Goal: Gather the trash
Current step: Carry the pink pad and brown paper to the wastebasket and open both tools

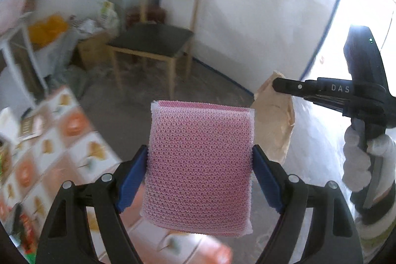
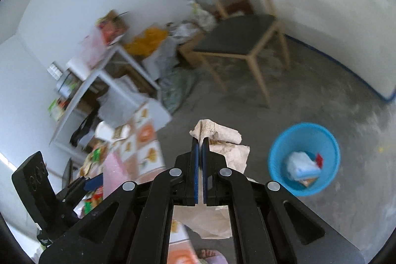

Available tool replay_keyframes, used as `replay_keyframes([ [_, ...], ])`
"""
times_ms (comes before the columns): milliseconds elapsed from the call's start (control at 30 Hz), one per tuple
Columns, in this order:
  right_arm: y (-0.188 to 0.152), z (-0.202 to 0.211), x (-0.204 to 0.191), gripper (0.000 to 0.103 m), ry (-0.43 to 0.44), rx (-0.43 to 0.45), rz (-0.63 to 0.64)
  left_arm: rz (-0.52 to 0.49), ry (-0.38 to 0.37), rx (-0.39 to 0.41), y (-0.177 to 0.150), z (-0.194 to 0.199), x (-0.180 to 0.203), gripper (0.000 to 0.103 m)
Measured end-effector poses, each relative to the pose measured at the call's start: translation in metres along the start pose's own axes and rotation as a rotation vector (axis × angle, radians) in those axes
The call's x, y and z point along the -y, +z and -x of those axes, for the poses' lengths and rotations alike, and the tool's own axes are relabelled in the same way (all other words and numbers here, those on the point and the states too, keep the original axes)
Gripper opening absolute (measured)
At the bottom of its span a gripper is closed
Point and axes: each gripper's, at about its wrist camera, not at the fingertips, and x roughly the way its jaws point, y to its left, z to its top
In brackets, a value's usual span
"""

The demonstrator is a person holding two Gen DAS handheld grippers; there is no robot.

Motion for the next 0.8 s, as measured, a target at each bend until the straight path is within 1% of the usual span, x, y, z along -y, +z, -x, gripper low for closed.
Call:
replay_keyframes([
  [67,0.0,-0.009,0.019,0.001,-0.021,-0.01,-0.041,-0.003,-0.024,-0.051,0.009,-0.036,0.013,0.08],
  [167,0.002,-0.026,0.052,0.001,-0.055,-0.025,-0.114,0.01,-0.047,-0.095,0.019,-0.079,0.027,0.08],
  [267,0.006,-0.036,0.085,0.001,-0.082,-0.034,-0.179,0.015,-0.063,-0.116,0.028,-0.12,0.042,0.08],
  [300,0.007,-0.039,0.094,0.001,-0.088,-0.035,-0.197,0.021,-0.078,-0.122,0.032,-0.132,0.046,0.08],
  [333,0.009,-0.045,0.104,0.004,-0.093,-0.037,-0.223,0.037,-0.099,-0.123,0.037,-0.145,0.05,0.081],
  [400,0.012,-0.056,0.124,0.007,-0.096,-0.053,-0.263,0.072,-0.141,-0.122,0.044,-0.167,0.053,0.084],
  [433,0.013,-0.066,0.138,0.016,-0.097,-0.053,-0.302,0.098,-0.143,-0.12,0.048,-0.179,0.055,0.089],
  [467,0.014,-0.071,0.146,0.035,-0.097,-0.059,-0.321,0.117,-0.14,-0.121,0.05,-0.189,0.055,0.091],
  [500,0.013,-0.078,0.158,0.042,-0.094,-0.068,-0.345,0.134,-0.137,-0.124,0.053,-0.196,0.056,0.092],
  [533,0.011,-0.087,0.169,0.045,-0.107,-0.072,-0.381,0.151,-0.134,-0.129,0.055,-0.201,0.055,0.093],
  [600,0.005,-0.1,0.185,0.045,-0.14,-0.091,-0.424,0.197,-0.141,-0.144,0.056,-0.209,0.05,0.094],
  [667,-0.001,-0.105,0.196,0.045,-0.165,-0.091,-0.453,0.219,-0.148,-0.141,0.055,-0.209,0.046,0.094],
  [733,-0.005,-0.104,0.2,0.045,-0.177,-0.085,-0.458,0.212,-0.154,-0.125,0.055,-0.201,0.043,0.094],
  [800,-0.006,-0.1,0.201,0.045,-0.189,-0.078,-0.446,0.192,-0.157,-0.091,0.057,-0.19,0.04,0.094],
])
